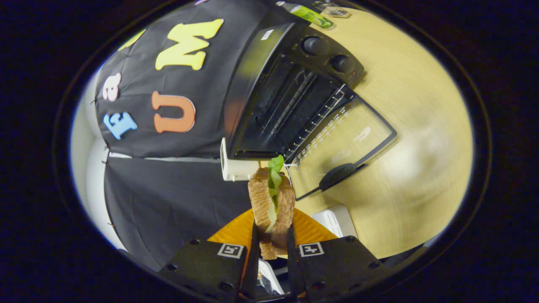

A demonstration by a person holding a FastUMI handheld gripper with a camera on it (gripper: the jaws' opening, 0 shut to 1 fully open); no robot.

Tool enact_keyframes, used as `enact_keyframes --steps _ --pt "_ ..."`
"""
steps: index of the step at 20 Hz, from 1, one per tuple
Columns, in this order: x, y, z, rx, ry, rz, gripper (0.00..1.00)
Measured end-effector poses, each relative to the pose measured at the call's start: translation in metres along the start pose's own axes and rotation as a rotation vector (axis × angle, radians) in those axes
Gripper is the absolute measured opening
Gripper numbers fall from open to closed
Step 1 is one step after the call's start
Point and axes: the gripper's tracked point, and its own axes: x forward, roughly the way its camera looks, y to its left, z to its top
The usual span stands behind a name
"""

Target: Open the toaster oven, put the food inside, and close the toaster oven door.

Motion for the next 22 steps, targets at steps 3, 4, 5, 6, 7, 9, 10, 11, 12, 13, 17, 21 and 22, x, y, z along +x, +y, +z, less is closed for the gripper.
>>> enact_keyframes --steps 3,4,5,6,7,9,10,11,12,13,17,21,22 --pt "0.025 0.003 0.038 0.043 -0.123 0.053 0.34" --pt "0.034 0.000 0.048 0.047 -0.152 0.053 0.34" --pt "0.043 -0.002 0.057 0.057 -0.176 0.059 0.34" --pt "0.049 -0.004 0.066 0.078 -0.197 0.070 0.34" --pt "0.056 -0.005 0.076 0.094 -0.224 0.090 0.34" --pt "0.065 -0.004 0.097 0.108 -0.285 0.128 0.34" --pt "0.070 -0.007 0.106 0.110 -0.312 0.131 0.34" --pt "0.074 -0.009 0.117 0.114 -0.343 0.139 0.34" --pt "0.080 -0.010 0.126 0.122 -0.365 0.152 0.35" --pt "0.087 -0.011 0.132 0.131 -0.376 0.163 0.35" --pt "0.111 -0.006 0.148 0.128 -0.420 0.192 0.41" --pt "0.133 -0.007 0.151 0.117 -0.428 0.145 0.53" --pt "0.140 -0.007 0.151 0.124 -0.428 0.131 0.56"
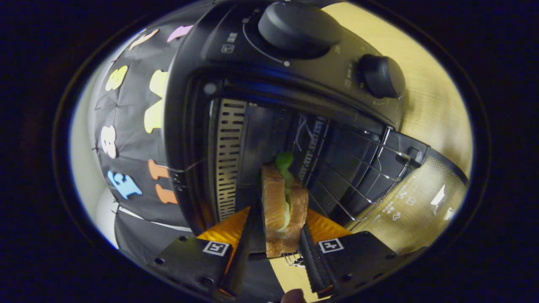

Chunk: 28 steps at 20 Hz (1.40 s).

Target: Open the toaster oven, put the food inside, and close the toaster oven door.

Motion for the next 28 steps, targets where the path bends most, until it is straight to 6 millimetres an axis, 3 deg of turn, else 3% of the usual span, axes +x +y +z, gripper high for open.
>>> enact_keyframes --steps 12,21,28 --pt "-0.041 -0.004 -0.009 -0.044 0.015 -0.145 0.97" --pt "-0.068 -0.010 -0.039 -0.242 0.187 -0.380 1.00" --pt "-0.100 -0.007 -0.056 -0.404 0.287 -0.452 1.00"
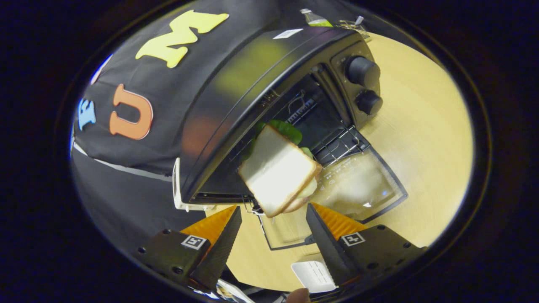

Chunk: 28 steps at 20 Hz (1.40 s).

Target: Open the toaster oven, put the food inside, and close the toaster oven door.

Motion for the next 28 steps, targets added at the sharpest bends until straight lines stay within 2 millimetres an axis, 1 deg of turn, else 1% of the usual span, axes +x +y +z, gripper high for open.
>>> enact_keyframes --steps 4,6,8,10,12,13,16,19,24,28 --pt "-0.028 -0.006 -0.020 -0.219 -0.005 -0.080 1.00" --pt "-0.042 -0.016 -0.031 -0.356 -0.020 -0.144 1.00" --pt "-0.051 -0.022 -0.044 -0.462 -0.020 -0.177 1.00" --pt "-0.058 -0.029 -0.059 -0.512 -0.013 -0.195 1.00" --pt "-0.063 -0.040 -0.072 -0.534 -0.004 -0.215 1.00" --pt "-0.066 -0.047 -0.073 -0.538 -0.003 -0.226 1.00" --pt "-0.057 -0.071 -0.084 -0.500 0.029 -0.256 1.00" --pt "-0.045 -0.091 -0.080 -0.479 0.037 -0.291 1.00" --pt "-0.021 -0.109 -0.080 -0.475 0.080 -0.321 1.00" --pt "-0.004 -0.114 -0.072 -0.496 0.076 -0.342 1.00"
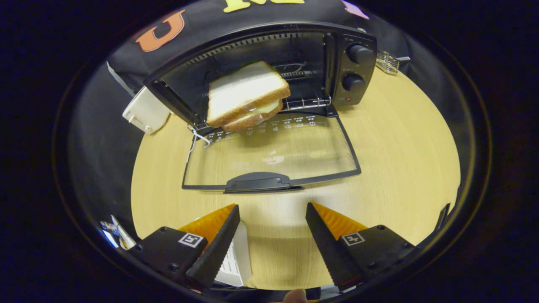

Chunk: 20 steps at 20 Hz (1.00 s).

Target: Open the toaster oven, put the food inside, and close the toaster oven door.

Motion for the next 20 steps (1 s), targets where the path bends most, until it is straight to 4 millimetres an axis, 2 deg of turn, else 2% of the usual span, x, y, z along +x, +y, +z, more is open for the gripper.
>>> enact_keyframes --steps 7,11,17,20 --pt "0.022 -0.002 0.007 -0.047 -0.007 -0.033 1.00" --pt "0.026 0.000 0.012 -0.091 -0.028 -0.040 1.00" --pt "0.023 0.001 0.016 -0.118 -0.052 -0.029 1.00" --pt "0.011 0.004 0.023 -0.130 -0.088 -0.029 1.00"
